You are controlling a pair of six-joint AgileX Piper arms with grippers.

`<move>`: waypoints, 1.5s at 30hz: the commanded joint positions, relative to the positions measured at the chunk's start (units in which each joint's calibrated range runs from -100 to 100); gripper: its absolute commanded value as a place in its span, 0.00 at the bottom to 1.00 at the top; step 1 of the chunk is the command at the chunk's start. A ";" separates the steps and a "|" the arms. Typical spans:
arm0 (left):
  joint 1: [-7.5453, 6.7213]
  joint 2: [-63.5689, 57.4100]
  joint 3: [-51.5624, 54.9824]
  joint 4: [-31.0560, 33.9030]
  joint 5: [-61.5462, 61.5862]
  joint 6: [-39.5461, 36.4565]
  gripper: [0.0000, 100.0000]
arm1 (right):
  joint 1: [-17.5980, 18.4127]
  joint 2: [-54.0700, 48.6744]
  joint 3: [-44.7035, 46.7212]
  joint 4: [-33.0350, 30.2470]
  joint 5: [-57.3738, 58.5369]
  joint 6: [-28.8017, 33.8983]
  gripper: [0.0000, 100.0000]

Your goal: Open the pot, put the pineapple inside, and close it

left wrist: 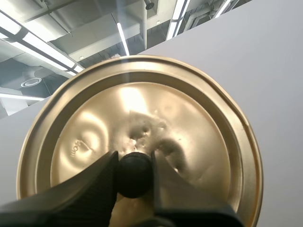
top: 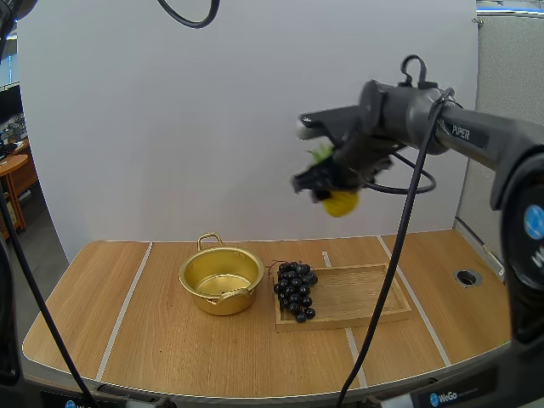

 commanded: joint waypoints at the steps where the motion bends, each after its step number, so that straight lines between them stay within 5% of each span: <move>1: 0.04 -0.47 -0.50 0.07 -2.03 -0.27 0.00 | 3.45 -0.02 -0.97 1.30 -1.29 -0.60 0.00; 6: 0.04 -0.47 -0.50 0.07 -2.03 -0.27 0.00 | 9.87 3.92 -1.13 1.30 -6.21 -0.60 0.00; 13: 0.04 -0.47 -0.50 0.07 -2.03 -0.27 0.00 | 14.18 12.53 -1.13 1.30 -13.60 -0.60 0.00; 28: 0.04 -0.47 -0.50 0.07 -2.03 -0.27 0.00 | 14.40 28.62 -1.16 0.93 -26.55 -0.98 0.00; 45: 0.04 -0.47 -0.50 0.07 -2.03 -0.27 0.00 | 14.40 36.97 -1.16 0.93 -27.13 -1.30 0.00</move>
